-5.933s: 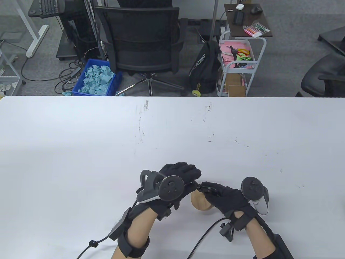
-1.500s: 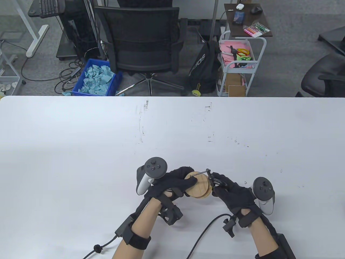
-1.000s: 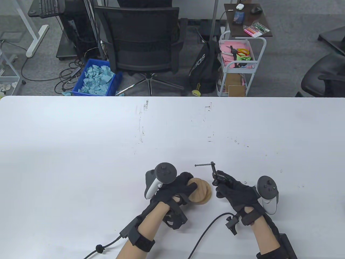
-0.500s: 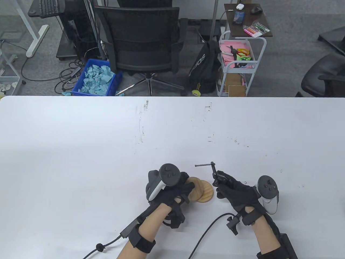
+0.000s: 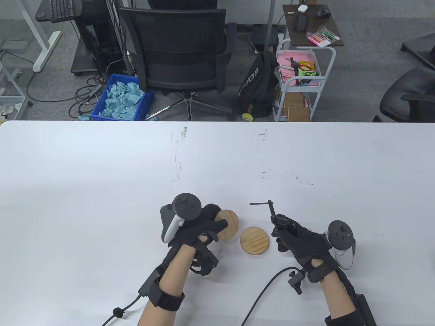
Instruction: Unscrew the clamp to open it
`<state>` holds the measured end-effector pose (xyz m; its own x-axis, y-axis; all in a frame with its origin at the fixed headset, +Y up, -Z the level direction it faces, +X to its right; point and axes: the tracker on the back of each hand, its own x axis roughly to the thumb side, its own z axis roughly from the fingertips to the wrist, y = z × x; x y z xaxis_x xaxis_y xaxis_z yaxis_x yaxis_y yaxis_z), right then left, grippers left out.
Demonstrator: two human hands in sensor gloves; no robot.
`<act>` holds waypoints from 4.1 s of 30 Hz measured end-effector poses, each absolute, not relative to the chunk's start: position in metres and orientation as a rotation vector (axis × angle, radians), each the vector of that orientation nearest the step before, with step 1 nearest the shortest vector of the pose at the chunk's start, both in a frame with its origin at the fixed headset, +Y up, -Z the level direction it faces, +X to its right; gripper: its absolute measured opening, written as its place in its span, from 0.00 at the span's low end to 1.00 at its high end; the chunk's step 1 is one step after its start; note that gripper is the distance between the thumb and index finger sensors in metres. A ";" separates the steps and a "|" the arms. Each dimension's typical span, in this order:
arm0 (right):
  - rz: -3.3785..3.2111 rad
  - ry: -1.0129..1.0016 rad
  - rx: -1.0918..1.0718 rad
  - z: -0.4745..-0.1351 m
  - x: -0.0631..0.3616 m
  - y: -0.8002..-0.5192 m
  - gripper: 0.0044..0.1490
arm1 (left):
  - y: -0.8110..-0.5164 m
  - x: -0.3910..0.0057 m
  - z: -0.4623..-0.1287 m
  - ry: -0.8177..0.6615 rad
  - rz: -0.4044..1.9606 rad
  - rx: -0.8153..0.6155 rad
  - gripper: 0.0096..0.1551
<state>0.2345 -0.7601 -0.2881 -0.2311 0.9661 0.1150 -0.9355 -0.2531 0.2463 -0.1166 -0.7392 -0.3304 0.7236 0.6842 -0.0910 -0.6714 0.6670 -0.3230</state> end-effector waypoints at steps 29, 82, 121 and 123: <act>2.162 0.125 -0.292 -0.296 0.288 -0.754 0.40 | -0.725 -0.079 -0.307 -0.187 -0.021 -0.034 0.56; 2.920 0.024 0.107 -0.271 0.227 -0.719 0.58 | -0.733 -0.128 -0.269 -0.254 -0.076 -0.105 0.62; 2.913 0.162 0.560 -0.262 0.181 -0.746 0.67 | -0.734 -0.126 -0.267 -0.280 -0.095 -0.129 0.61; 2.919 0.163 0.559 -0.262 0.181 -0.745 0.67 | -0.734 -0.126 -0.267 -0.282 -0.095 -0.129 0.61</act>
